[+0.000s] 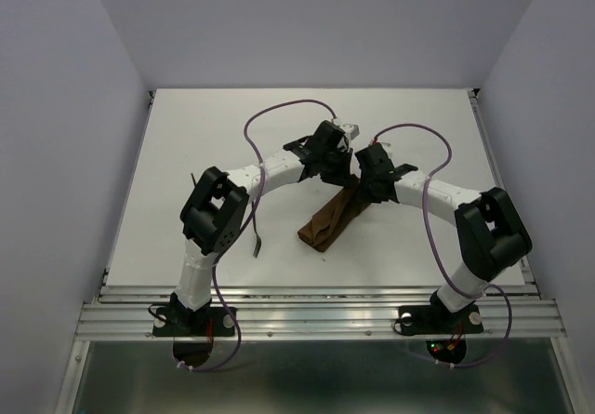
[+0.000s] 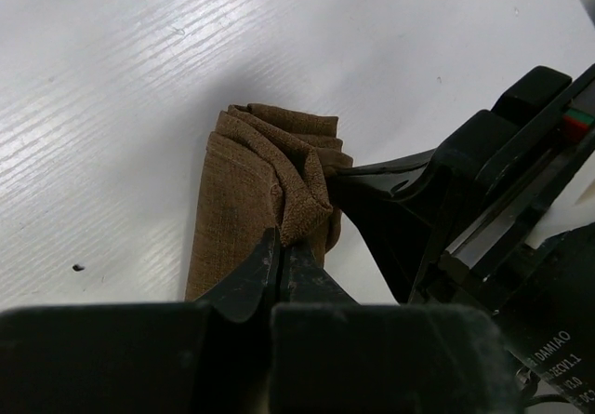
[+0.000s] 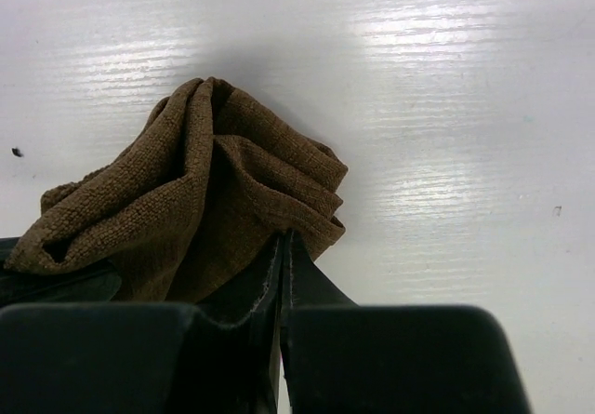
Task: Fold the napkin into a case and place the utensils inside
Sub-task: Pick up the top corner of the smaller rectangle folded napkin from the center of the board, then stuff the top corner of the smaller-rectangle-folded napkin into the folded napkin.
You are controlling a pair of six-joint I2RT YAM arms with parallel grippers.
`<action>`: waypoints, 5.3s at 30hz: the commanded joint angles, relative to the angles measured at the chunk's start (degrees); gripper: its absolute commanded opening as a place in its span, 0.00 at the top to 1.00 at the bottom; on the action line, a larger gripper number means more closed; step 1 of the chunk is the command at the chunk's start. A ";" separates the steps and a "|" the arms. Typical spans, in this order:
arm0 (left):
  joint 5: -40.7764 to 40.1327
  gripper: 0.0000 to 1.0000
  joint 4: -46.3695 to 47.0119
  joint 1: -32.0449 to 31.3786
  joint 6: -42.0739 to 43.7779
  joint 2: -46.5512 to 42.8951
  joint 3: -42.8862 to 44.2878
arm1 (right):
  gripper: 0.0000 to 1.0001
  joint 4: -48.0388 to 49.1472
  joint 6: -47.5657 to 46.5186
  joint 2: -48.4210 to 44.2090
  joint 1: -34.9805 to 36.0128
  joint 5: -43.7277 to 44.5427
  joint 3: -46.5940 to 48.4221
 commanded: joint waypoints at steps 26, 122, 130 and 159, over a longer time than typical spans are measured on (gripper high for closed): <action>6.51 1.00 0.67 -0.70 2.71 3.64 -1.13 | 0.99 7.28 5.71 -7.35 0.38 -1.12 -3.59; 14.69 1.00 9.11 -1.41 -4.23 9.70 1.15 | 0.99 10.35 6.15 -9.11 0.38 -7.09 -6.49; 11.88 1.00 9.46 -1.85 -4.50 11.11 0.54 | 0.99 9.65 5.71 -11.39 0.38 -7.79 -6.76; 16.18 1.00 10.51 -0.18 -2.47 1.09 -4.65 | 0.99 8.77 3.60 -13.07 0.38 -5.33 -9.04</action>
